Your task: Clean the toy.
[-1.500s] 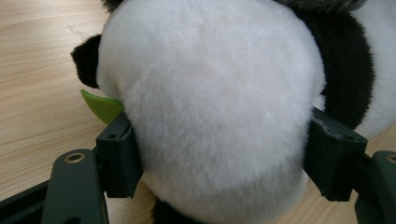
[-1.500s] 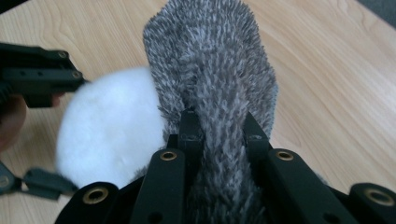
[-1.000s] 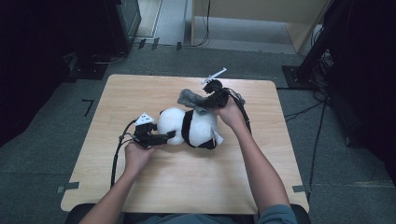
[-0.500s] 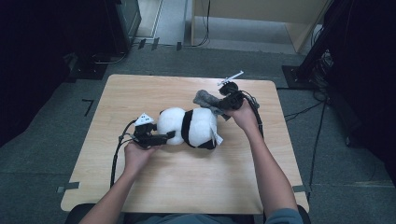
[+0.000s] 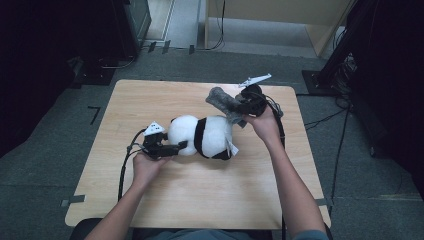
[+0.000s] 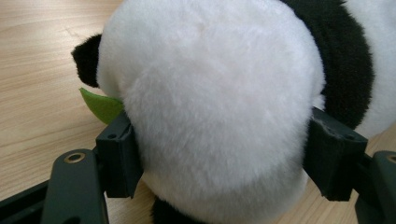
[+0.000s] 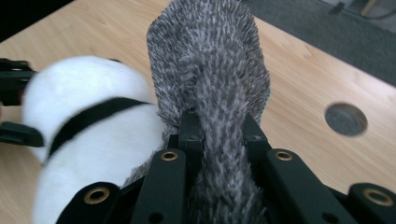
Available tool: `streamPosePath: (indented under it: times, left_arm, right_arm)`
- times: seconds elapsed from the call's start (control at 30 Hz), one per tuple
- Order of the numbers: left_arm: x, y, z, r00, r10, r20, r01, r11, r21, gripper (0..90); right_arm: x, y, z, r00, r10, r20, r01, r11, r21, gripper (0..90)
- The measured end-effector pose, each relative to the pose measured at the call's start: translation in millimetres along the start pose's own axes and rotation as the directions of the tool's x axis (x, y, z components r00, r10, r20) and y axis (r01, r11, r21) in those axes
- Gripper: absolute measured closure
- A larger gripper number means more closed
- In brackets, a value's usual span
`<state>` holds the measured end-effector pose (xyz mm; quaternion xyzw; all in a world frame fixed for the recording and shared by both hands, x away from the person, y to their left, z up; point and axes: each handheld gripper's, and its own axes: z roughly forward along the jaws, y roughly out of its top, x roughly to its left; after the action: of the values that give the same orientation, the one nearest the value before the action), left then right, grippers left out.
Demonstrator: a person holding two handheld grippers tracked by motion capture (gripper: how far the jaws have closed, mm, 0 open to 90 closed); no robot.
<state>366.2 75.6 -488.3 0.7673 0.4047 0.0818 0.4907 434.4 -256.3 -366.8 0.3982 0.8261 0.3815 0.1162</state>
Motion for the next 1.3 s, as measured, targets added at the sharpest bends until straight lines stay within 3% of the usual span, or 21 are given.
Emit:
streamPosePath:
  times: [0.13,0.3,0.53,0.7,0.83,0.93,1.0,1.3]
  left_arm:
    - [0.0,0.1,-0.1,1.0000,0.004,-0.001,-0.004,1.0000,0.000,24.6]
    - [-0.2,0.1,0.0,1.0000,0.004,-0.002,-0.004,1.0000,-0.002,24.6]
    - [-0.3,0.1,0.0,1.0000,0.005,-0.003,-0.005,1.0000,-0.001,24.6]
    - [-0.8,0.1,0.0,1.0000,0.003,-0.004,-0.004,1.0000,-0.002,24.6]
    - [-1.0,0.3,-0.1,1.0000,0.004,-0.005,-0.004,1.0000,-0.001,24.6]
    - [-0.8,0.4,-0.1,1.0000,0.002,-0.005,-0.002,1.0000,0.002,24.6]
    - [-1.0,0.5,0.0,1.0000,0.004,-0.006,-0.004,1.0000,0.002,24.6]
    - [-1.3,1.1,0.0,1.0000,0.003,-0.008,-0.003,1.0000,0.007,24.6]
  right_arm:
    - [21.9,10.5,2.7,0.9983,-0.046,-0.036,0.045,0.999,-0.025,76.6]
    - [48.1,21.2,19.4,0.9920,-0.102,-0.075,0.100,0.995,-0.026,75.9]
    - [80.7,27.8,50.2,0.9810,-0.133,-0.141,0.134,0.991,-0.005,75.4]
    - [96.4,26.5,64.5,0.9740,-0.155,-0.165,0.158,0.987,0.007,74.0]
    - [104.5,25.2,73.5,0.9692,-0.158,-0.189,0.166,0.986,0.027,70.2]
    - [108.8,20.2,82.3,0.9685,-0.173,-0.179,0.188,0.980,0.069,70.0]
    - [108.9,16.9,82.0,0.9690,-0.183,-0.166,0.193,0.980,0.049,71.4]
    - [103.6,14.4,74.9,0.9709,-0.193,-0.142,0.205,0.976,0.073,75.9]
